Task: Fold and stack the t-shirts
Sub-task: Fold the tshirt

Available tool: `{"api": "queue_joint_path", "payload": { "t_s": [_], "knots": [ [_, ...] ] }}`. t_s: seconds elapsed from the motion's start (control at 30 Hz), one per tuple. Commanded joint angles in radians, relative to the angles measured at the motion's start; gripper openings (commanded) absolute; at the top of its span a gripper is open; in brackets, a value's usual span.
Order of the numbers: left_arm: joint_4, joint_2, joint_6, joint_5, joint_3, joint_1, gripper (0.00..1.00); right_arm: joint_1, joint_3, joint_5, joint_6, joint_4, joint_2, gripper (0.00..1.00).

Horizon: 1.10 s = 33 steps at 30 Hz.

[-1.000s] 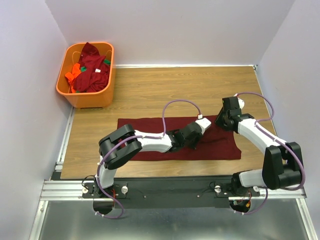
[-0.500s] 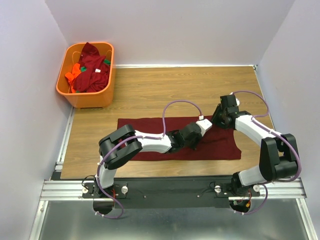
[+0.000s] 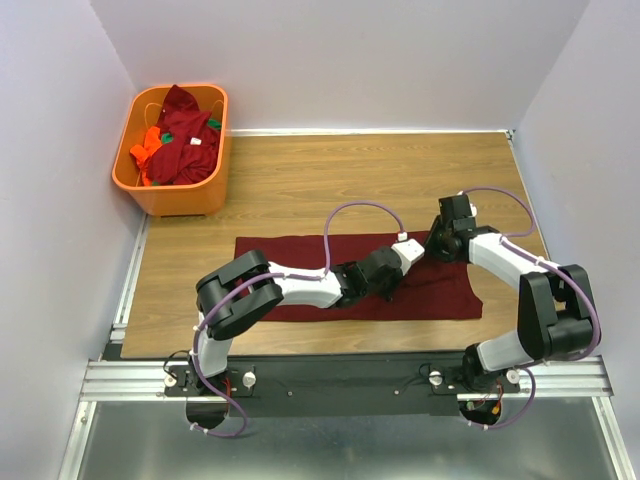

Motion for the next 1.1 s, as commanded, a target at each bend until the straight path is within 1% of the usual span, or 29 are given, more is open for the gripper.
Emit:
{"api": "queue_joint_path", "payload": {
  "t_s": [0.0, 0.03, 0.07, 0.1, 0.13, 0.17, 0.2, 0.27, 0.3, 0.4, 0.43, 0.6, 0.63, 0.8, 0.97, 1.07],
  "knots": [
    [0.036, -0.033, 0.016, 0.005, -0.011, -0.006, 0.12, -0.002, -0.028, -0.016, -0.008, 0.020, -0.024, 0.37],
    [0.036, -0.032, 0.014, 0.004, -0.010, -0.007, 0.12, -0.002, -0.031, -0.018, -0.007, 0.020, -0.031, 0.35],
    [0.036, -0.030, 0.016, -0.001, -0.011, -0.007, 0.12, -0.002, -0.036, -0.027, -0.007, 0.019, -0.041, 0.27],
    [0.034, -0.033, 0.014, -0.002, -0.011, -0.007, 0.12, -0.002, -0.039, -0.031, -0.005, 0.019, -0.041, 0.27],
    [0.036, -0.032, 0.013, -0.005, -0.011, -0.007, 0.12, -0.002, -0.042, -0.036, -0.005, 0.019, -0.055, 0.18],
    [0.034, -0.035, 0.014, -0.005, -0.011, -0.006, 0.12, -0.002, -0.047, -0.047, -0.004, 0.017, -0.063, 0.14],
    [0.034, -0.035, 0.013, -0.011, -0.013, -0.007, 0.12, -0.002, -0.057, -0.051, -0.002, 0.017, -0.087, 0.08],
    [0.031, -0.035, 0.013, -0.018, -0.016, -0.007, 0.12, -0.002, -0.068, -0.061, -0.001, 0.011, -0.113, 0.06],
    [0.028, -0.035, 0.013, -0.024, -0.016, -0.007, 0.12, -0.002, -0.074, -0.064, -0.001, 0.007, -0.127, 0.03],
    [0.028, -0.035, 0.014, -0.024, -0.020, -0.007, 0.12, -0.004, -0.093, -0.081, 0.005, -0.030, -0.181, 0.03],
    [0.028, -0.035, 0.014, -0.022, -0.022, -0.007, 0.12, -0.002, -0.097, -0.079, 0.008, -0.041, -0.196, 0.01],
    [0.028, -0.035, 0.019, -0.010, -0.025, -0.007, 0.13, -0.002, -0.146, -0.084, 0.042, -0.111, -0.316, 0.01],
    [0.030, -0.035, 0.020, -0.009, -0.027, -0.007, 0.13, -0.004, -0.154, -0.111, 0.048, -0.122, -0.330, 0.01],
    [0.036, -0.046, 0.025, -0.004, -0.037, -0.006, 0.15, -0.002, -0.217, -0.151, 0.096, -0.189, -0.434, 0.01],
    [0.041, -0.066, 0.036, 0.007, -0.047, -0.007, 0.17, -0.002, -0.268, -0.238, 0.148, -0.213, -0.485, 0.03],
    [0.044, -0.081, 0.051, 0.021, -0.063, -0.007, 0.18, -0.002, -0.287, -0.242, 0.172, -0.239, -0.517, 0.03]
  ]
}}
